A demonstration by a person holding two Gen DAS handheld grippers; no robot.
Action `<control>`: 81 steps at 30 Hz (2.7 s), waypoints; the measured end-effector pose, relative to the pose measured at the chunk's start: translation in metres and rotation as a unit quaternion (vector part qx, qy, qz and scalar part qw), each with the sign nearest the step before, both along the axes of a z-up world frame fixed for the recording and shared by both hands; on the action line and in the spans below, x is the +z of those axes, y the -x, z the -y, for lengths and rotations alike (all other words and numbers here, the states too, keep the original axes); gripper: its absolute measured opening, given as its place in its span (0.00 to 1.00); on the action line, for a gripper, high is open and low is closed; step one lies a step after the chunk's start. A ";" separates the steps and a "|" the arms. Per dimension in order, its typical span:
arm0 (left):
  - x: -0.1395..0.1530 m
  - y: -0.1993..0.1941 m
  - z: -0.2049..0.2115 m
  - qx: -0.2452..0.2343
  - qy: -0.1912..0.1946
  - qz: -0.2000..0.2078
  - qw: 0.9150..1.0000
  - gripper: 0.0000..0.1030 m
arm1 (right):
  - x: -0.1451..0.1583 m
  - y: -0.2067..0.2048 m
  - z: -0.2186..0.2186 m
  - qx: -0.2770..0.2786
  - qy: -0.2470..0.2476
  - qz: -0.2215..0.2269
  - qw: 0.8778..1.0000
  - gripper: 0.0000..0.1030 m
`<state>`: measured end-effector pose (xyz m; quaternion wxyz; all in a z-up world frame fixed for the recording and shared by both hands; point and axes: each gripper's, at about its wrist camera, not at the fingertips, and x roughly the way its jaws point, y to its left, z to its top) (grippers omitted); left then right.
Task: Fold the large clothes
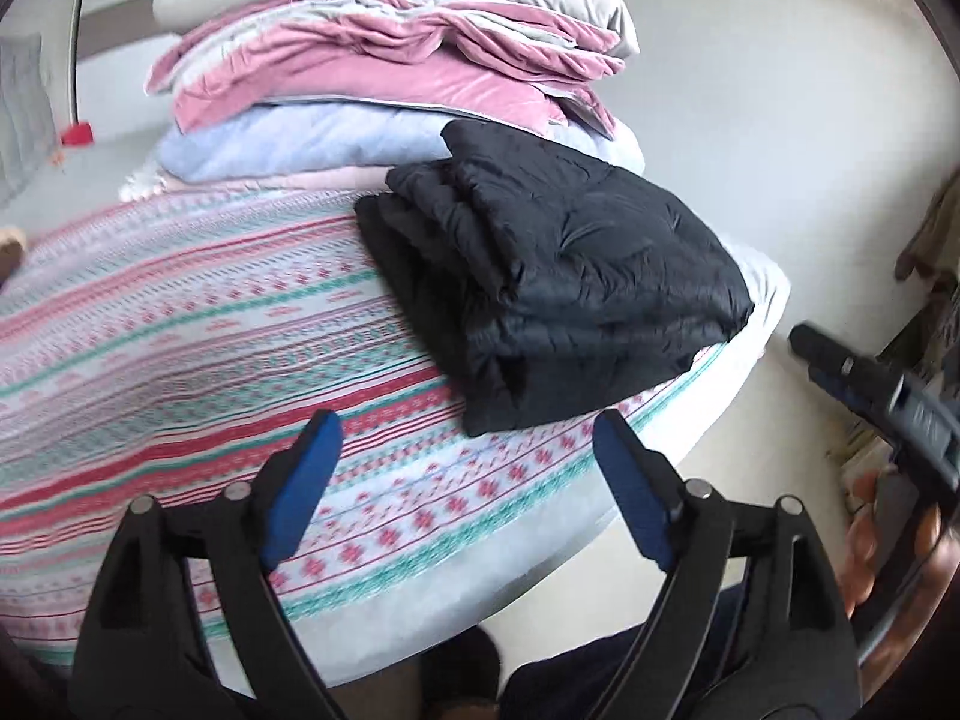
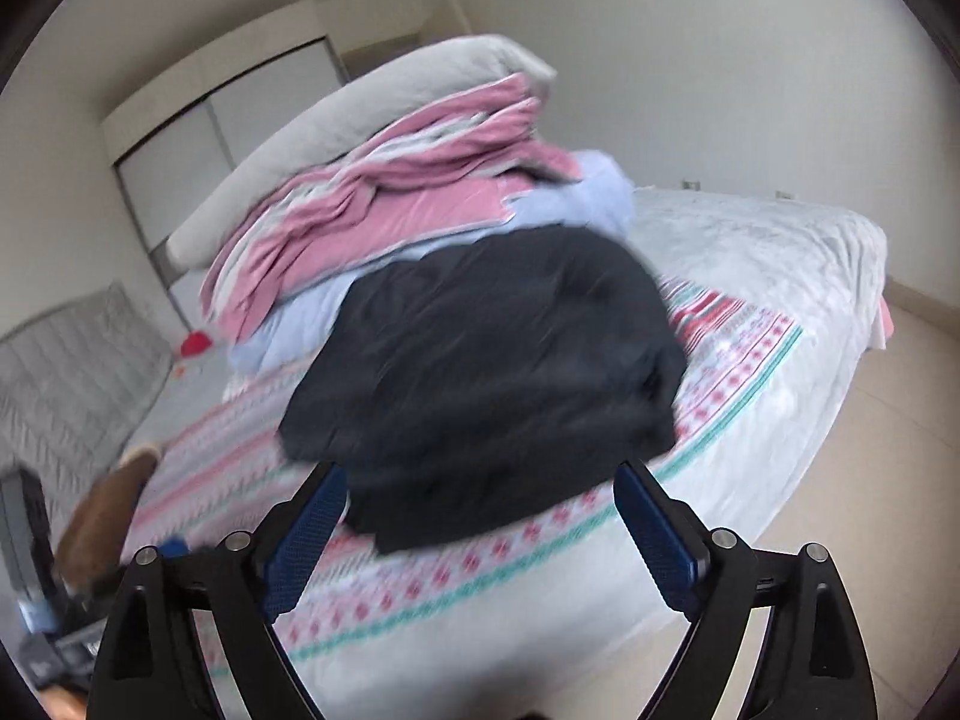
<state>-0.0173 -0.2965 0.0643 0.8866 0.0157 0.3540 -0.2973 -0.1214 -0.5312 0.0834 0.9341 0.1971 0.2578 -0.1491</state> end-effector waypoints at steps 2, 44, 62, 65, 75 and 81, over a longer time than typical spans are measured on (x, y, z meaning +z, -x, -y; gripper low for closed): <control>0.003 0.005 -0.004 0.021 -0.026 0.016 0.999 0.90 | -0.008 0.003 -0.031 -0.001 0.025 -0.019 0.999 0.90; 0.021 0.036 -0.019 -0.008 -0.038 0.043 0.998 0.99 | 0.033 0.060 -0.105 -0.132 0.139 -0.068 0.979 1.00; 0.020 0.032 -0.021 -0.007 -0.039 0.042 0.998 0.99 | 0.027 0.054 -0.102 -0.128 0.136 -0.076 0.980 1.00; 0.019 0.032 -0.020 -0.008 -0.039 0.042 0.998 0.99 | 0.027 0.053 -0.103 -0.128 0.137 -0.077 0.979 1.00; 0.018 0.032 -0.018 -0.011 -0.041 0.042 0.998 0.99 | 0.026 0.053 -0.102 -0.130 0.136 -0.081 0.979 1.00; 0.018 0.032 -0.018 -0.010 -0.041 0.042 0.998 0.99 | 0.026 0.053 -0.102 -0.130 0.135 -0.082 0.979 1.00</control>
